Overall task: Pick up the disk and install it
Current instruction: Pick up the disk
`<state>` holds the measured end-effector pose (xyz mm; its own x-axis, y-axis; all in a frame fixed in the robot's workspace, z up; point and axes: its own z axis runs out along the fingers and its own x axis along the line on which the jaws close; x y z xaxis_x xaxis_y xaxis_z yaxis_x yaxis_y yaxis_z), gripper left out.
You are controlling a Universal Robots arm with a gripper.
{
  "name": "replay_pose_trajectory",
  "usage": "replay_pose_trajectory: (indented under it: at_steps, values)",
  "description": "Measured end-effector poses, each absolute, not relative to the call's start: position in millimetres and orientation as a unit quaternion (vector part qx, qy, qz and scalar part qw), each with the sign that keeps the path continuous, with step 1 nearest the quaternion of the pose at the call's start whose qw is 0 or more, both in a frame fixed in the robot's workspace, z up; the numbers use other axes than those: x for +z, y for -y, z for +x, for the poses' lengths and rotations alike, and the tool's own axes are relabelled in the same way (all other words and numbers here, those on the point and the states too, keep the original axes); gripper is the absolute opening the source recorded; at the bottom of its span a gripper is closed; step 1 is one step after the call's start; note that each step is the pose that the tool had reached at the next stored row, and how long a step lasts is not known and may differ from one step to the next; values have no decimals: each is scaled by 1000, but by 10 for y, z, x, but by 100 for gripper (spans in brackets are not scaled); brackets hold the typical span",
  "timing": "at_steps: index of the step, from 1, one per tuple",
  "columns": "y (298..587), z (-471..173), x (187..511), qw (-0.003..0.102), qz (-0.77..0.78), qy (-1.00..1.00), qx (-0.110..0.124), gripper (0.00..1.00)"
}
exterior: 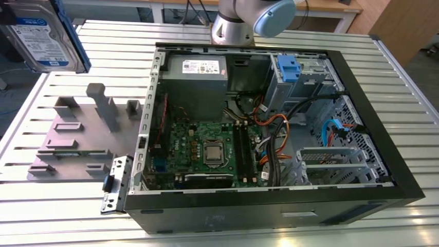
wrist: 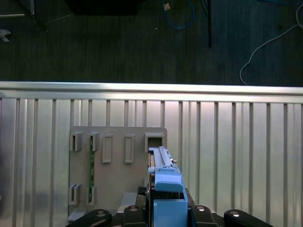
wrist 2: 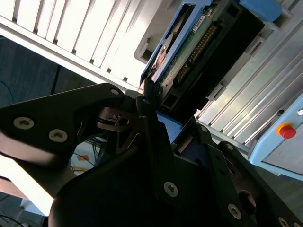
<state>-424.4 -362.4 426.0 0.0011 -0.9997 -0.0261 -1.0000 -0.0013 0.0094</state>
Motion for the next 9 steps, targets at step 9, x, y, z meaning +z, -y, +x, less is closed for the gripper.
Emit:
replay_pose_trajectory:
  at_steps: [9]
  values:
    - [3625, -4245, 4301, 6, -707, -707, 13, 37]
